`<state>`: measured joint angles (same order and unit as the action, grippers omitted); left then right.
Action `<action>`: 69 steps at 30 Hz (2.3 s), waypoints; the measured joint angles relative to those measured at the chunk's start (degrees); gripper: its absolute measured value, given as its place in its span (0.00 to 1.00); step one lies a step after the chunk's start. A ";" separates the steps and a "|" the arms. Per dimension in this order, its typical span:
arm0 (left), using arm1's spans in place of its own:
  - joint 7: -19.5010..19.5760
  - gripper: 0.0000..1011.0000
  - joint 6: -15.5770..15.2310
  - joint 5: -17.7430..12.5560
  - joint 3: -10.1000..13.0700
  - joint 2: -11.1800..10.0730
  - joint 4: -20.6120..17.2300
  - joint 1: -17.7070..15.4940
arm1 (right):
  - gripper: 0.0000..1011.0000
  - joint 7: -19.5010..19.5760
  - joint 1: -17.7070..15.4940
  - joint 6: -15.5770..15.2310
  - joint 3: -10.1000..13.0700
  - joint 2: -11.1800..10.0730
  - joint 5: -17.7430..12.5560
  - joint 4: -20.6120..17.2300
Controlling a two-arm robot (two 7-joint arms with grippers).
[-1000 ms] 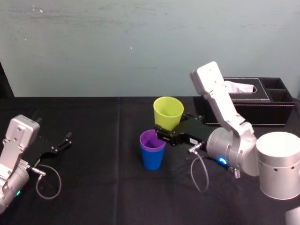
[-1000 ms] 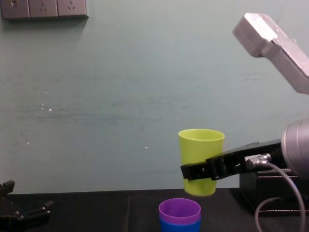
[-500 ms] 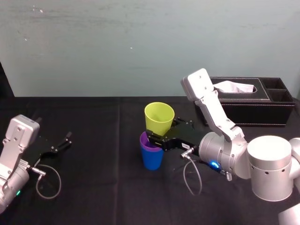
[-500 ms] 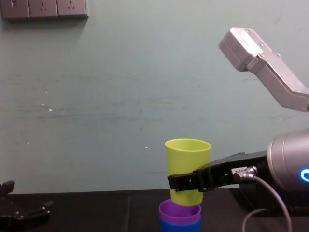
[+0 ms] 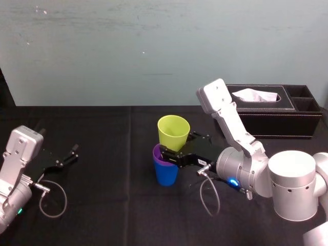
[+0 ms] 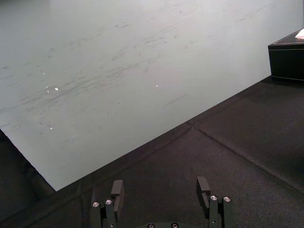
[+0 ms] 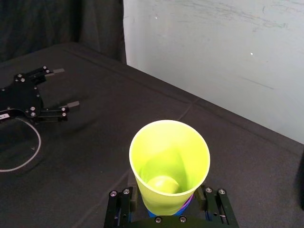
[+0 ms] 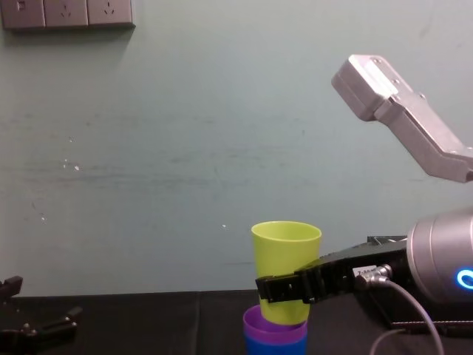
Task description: Stack the three plastic cups sequentially using one hand.
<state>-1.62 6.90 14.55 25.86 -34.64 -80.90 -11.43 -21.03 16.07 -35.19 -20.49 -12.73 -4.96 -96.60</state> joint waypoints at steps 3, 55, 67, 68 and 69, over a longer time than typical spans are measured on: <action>0.00 0.99 0.00 0.00 0.00 0.00 0.00 0.00 | 0.69 0.15 0.11 0.16 -0.19 -0.06 -0.17 0.39; 0.00 0.99 0.00 0.00 0.00 0.00 0.00 0.00 | 0.69 1.26 2.83 2.84 -1.79 -0.29 -1.95 3.57; 0.00 0.99 0.00 0.00 0.00 0.00 0.00 0.00 | 0.69 1.13 5.07 4.31 -2.68 0.88 -2.46 7.82; 0.00 0.99 0.00 0.00 0.00 0.00 0.00 0.00 | 0.69 1.17 5.15 4.40 -2.76 0.93 -2.49 8.14; 0.00 0.99 0.00 0.00 0.00 0.00 0.00 0.00 | 0.69 1.19 5.17 4.43 -2.81 0.95 -2.50 8.31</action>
<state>-1.62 6.91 14.55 25.86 -34.64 -80.90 -11.43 -19.85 21.24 -30.77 -23.30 -11.78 -7.46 -88.29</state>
